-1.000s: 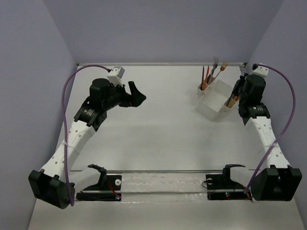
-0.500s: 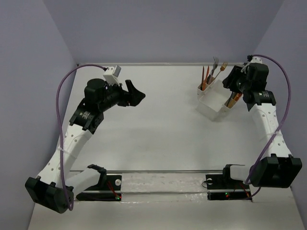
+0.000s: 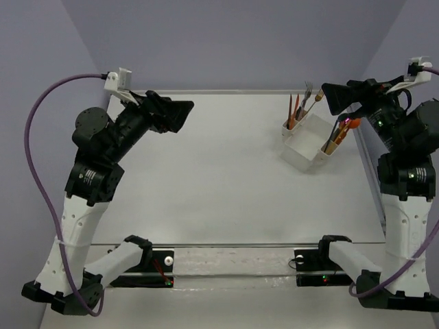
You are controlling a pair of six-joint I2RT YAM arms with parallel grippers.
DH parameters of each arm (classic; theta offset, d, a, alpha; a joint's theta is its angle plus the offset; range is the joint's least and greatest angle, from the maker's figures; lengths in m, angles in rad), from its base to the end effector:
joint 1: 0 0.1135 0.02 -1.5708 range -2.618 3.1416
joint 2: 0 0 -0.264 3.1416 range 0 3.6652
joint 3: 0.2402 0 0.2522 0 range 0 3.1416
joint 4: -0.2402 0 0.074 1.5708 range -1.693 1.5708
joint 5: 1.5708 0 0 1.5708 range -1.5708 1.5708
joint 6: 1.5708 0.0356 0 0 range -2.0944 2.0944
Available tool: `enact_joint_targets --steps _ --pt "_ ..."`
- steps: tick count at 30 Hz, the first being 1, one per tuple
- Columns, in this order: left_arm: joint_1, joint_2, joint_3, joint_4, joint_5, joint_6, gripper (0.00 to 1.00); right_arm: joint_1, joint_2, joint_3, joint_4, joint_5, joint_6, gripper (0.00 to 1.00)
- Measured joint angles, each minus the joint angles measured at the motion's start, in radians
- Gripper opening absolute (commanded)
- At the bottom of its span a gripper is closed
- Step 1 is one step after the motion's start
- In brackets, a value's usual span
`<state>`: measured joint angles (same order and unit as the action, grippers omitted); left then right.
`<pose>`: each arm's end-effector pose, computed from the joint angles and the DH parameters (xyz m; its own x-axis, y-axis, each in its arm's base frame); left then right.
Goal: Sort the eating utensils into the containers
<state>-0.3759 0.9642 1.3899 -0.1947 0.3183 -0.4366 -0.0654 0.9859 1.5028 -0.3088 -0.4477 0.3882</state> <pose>0.1566 -0.0738 0.5109 -0.0743 -0.4024 -0.9124 0.6628 0.6637 -0.3467 0.1620 0.0048 0.5287 0.0531 0.3385 -0.9395 -0.4147 0.8633 0.2876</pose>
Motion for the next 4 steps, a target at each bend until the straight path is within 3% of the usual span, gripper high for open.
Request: enact_joint_targets --steps 4 --pt "0.000 -0.031 0.022 0.049 -0.034 -0.002 0.99 0.000 -0.035 -0.002 0.059 -0.040 0.027 1.00"
